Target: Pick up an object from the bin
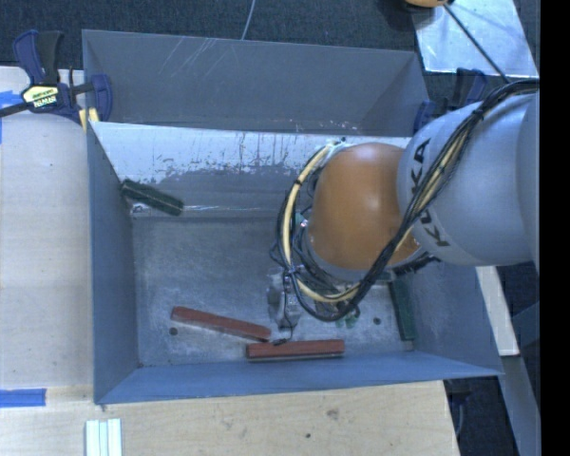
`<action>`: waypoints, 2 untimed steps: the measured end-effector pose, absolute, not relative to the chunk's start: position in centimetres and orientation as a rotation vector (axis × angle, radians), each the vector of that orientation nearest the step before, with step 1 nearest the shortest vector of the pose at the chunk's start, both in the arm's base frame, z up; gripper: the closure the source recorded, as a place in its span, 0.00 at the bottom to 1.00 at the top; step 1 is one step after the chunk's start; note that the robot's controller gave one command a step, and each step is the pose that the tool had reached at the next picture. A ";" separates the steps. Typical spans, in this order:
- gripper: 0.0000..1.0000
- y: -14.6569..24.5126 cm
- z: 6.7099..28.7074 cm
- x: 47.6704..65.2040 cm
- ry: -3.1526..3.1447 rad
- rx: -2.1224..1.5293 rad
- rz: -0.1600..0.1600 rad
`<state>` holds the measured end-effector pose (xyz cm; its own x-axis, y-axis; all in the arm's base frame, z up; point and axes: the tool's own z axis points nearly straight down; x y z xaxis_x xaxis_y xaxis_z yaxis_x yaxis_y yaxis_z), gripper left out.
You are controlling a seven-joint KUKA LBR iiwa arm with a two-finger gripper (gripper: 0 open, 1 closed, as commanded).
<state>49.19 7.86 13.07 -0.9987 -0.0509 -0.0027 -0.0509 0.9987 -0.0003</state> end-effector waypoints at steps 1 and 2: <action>0.00 3.6 17.2 49.2 3.138 0.051 -0.001; 0.00 3.6 17.2 49.2 3.138 0.050 -0.001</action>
Offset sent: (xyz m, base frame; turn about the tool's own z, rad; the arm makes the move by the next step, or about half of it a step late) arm 0.0000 0.0000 0.0000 0.0000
